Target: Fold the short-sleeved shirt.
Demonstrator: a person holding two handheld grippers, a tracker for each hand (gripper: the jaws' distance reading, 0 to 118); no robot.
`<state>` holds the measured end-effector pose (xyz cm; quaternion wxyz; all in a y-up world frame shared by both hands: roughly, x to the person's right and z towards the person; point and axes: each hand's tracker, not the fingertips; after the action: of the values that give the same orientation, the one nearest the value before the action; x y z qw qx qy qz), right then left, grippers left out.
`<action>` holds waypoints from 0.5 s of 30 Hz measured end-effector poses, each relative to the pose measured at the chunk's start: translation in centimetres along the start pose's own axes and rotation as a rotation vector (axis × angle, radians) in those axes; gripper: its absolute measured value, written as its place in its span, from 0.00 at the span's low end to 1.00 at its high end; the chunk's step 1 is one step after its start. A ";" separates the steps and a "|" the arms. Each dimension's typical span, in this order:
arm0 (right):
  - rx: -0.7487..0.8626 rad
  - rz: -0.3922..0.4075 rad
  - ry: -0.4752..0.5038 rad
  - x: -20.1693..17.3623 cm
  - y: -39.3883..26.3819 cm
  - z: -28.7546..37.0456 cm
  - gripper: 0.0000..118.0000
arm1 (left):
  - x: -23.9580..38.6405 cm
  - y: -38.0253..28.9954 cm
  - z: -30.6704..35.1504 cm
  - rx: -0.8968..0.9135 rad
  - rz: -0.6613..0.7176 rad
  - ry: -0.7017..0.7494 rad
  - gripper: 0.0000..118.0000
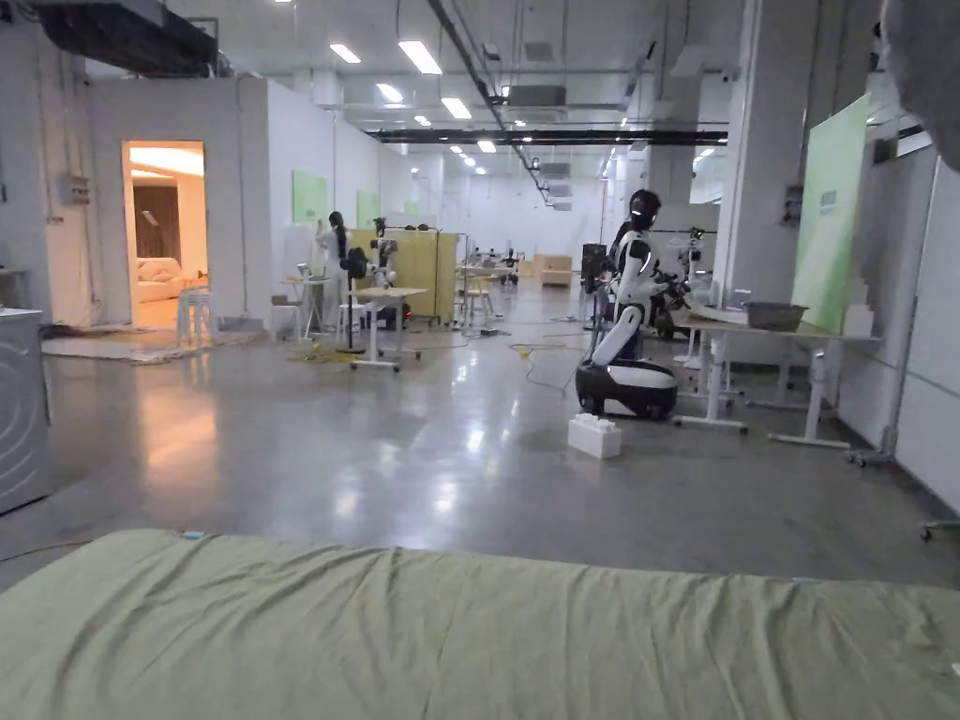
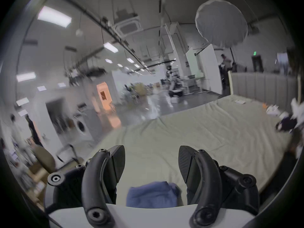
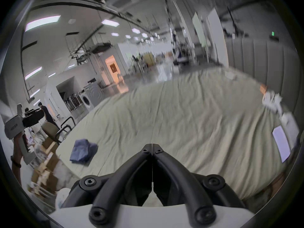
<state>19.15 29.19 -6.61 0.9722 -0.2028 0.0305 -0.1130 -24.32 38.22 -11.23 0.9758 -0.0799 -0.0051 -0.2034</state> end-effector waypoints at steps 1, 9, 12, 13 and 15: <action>0.064 0.030 -0.027 -0.1 0.7 1.0 0.00 | 1.6 0.4 0.8 0.024 0.004 -0.021 0.58; 0.342 0.133 -0.121 -0.3 2.0 7.9 0.00 | 4.9 -0.2 3.8 0.068 0.424 -0.194 0.47; 0.354 0.128 -0.147 0.1 1.7 8.1 0.00 | 5.6 0.5 4.0 0.022 0.352 -0.187 0.11; 0.364 0.111 -0.140 0.3 1.7 8.0 0.00 | 5.5 0.2 3.9 0.038 0.346 -0.178 0.07; 0.368 0.072 -0.123 0.5 1.8 8.2 0.00 | 5.5 1.1 4.2 0.068 0.356 -0.191 0.02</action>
<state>20.87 33.87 0.15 0.9963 -0.0271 -0.0431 -0.0693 -18.73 37.71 -7.03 0.9936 -0.0653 -0.0902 -0.0190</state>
